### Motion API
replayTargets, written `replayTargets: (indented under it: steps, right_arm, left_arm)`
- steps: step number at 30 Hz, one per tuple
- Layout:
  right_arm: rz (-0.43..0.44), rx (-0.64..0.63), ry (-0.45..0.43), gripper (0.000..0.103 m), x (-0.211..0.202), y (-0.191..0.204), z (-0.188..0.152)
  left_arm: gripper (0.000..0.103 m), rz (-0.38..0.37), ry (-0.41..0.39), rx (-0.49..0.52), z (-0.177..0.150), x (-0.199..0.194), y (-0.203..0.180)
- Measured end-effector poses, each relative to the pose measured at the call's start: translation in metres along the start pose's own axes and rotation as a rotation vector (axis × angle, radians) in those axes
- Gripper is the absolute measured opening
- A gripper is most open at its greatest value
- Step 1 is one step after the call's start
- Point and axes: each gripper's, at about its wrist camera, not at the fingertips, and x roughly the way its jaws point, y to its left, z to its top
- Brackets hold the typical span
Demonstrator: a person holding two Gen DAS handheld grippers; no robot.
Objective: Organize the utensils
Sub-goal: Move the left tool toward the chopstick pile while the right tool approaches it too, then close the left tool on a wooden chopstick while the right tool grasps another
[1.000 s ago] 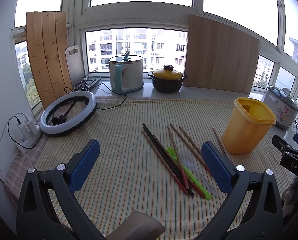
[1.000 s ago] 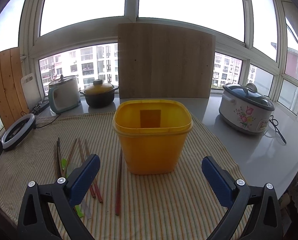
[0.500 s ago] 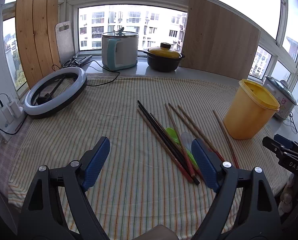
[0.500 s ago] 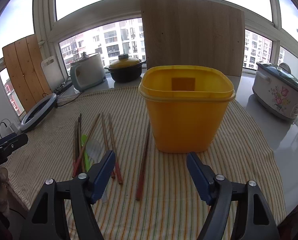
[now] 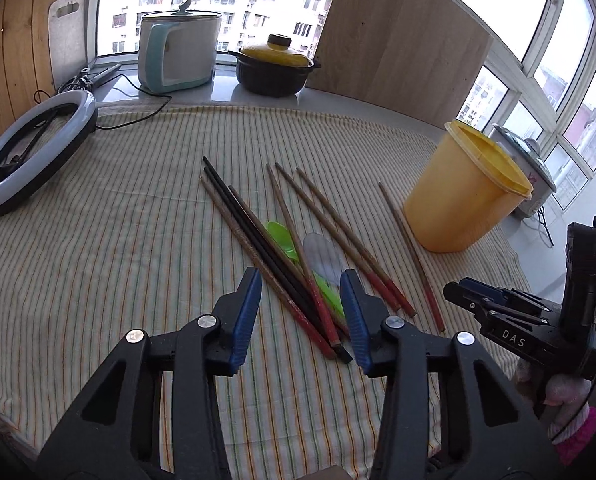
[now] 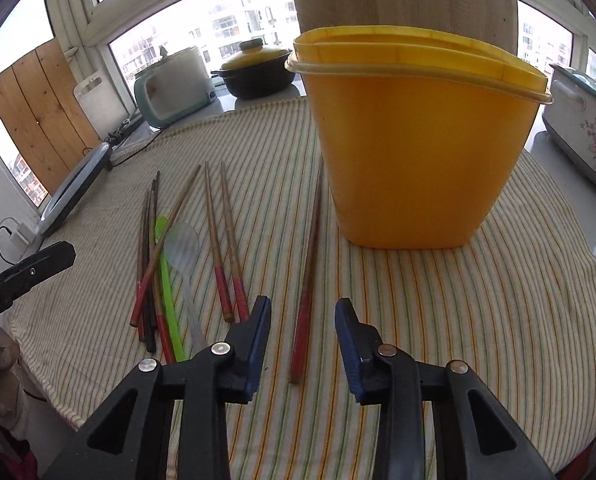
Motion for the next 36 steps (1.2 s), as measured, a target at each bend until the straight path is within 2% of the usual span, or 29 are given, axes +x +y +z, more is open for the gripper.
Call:
replayTargets:
  steps: [5, 10, 18, 22, 36]
  right_arm:
    - [-0.007, 0.01, 0.02, 0.025, 0.013, 0.002, 0.001]
    - [-0.039, -0.012, 0.04, 0.02, 0.023, 0.006, 0.001]
    - [-0.052, -0.035, 0.07, 0.013, 0.036, 0.006, 0.002]
    - [-0.05, -0.046, 0.07, 0.006, 0.038, 0.008, 0.003]
    - [0.02, -0.064, 0.087, 0.005, 0.037, 0.022, -0.005]
  left_arm:
    - [0.026, -0.052, 0.084, 0.02, -0.005, 0.024, -0.012]
    - [0.025, -0.061, 0.129, 0.027, -0.007, 0.043, -0.017]
    - [0.013, -0.046, 0.172, 0.0, -0.004, 0.065, -0.007]
    - [0.008, -0.043, 0.179, -0.02, -0.005, 0.068, 0.0]
    - [0.005, -0.026, 0.146, -0.076, -0.017, 0.058, 0.024]
